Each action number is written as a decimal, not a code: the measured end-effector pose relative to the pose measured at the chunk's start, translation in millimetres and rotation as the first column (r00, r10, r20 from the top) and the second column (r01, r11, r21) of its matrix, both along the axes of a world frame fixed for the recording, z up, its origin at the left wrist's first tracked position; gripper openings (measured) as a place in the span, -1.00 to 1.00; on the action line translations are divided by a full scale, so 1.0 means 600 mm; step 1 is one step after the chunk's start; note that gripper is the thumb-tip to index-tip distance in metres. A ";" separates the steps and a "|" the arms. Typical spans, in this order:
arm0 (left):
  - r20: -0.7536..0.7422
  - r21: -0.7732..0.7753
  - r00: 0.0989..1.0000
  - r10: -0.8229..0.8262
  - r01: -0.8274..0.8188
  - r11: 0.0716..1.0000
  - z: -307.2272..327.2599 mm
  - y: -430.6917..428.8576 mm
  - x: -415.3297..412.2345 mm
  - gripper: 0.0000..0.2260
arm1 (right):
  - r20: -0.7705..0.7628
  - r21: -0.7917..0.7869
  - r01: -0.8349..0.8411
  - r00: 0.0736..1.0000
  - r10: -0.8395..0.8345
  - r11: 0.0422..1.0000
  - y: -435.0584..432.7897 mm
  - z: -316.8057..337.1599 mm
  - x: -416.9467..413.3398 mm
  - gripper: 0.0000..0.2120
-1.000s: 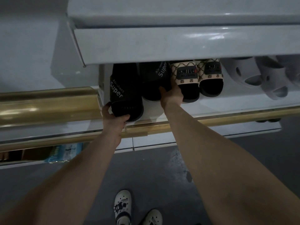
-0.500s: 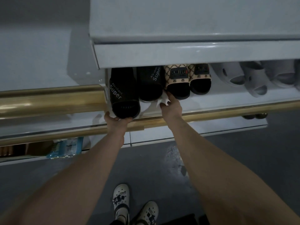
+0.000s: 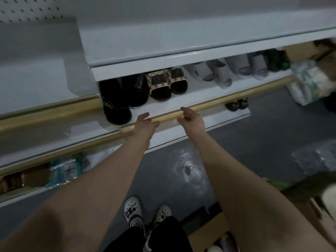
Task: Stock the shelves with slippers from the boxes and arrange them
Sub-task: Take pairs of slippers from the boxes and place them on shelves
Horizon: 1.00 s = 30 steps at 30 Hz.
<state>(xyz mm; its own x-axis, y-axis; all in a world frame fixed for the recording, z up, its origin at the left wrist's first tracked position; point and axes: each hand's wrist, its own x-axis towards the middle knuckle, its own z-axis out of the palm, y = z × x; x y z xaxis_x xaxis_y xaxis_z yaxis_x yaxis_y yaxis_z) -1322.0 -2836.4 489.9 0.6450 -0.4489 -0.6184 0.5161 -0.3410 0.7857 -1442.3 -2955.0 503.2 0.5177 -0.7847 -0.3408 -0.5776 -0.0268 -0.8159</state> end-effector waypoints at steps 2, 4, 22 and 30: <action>0.032 -0.029 0.997 -0.076 0.077 0.997 0.027 -0.019 -0.032 -0.47 | -0.008 -0.040 0.050 0.999 -0.050 0.998 -0.001 0.024 -0.043 -0.58; 0.063 -0.058 0.983 -0.170 0.173 0.983 0.049 -0.040 -0.067 -0.50 | 0.005 -0.057 0.104 0.995 -0.104 0.993 -0.004 0.045 -0.088 -0.58; 0.276 -0.093 0.575 -0.770 0.813 0.574 0.092 -0.355 -0.520 -0.66 | 0.072 -0.147 0.624 0.781 -0.621 0.767 -0.138 0.087 -0.574 -0.66; 0.254 -0.107 0.394 -0.883 0.919 0.380 0.069 -0.450 -0.749 -0.67 | 0.037 -0.065 0.802 0.597 -0.801 0.594 -0.168 0.078 -0.783 -0.65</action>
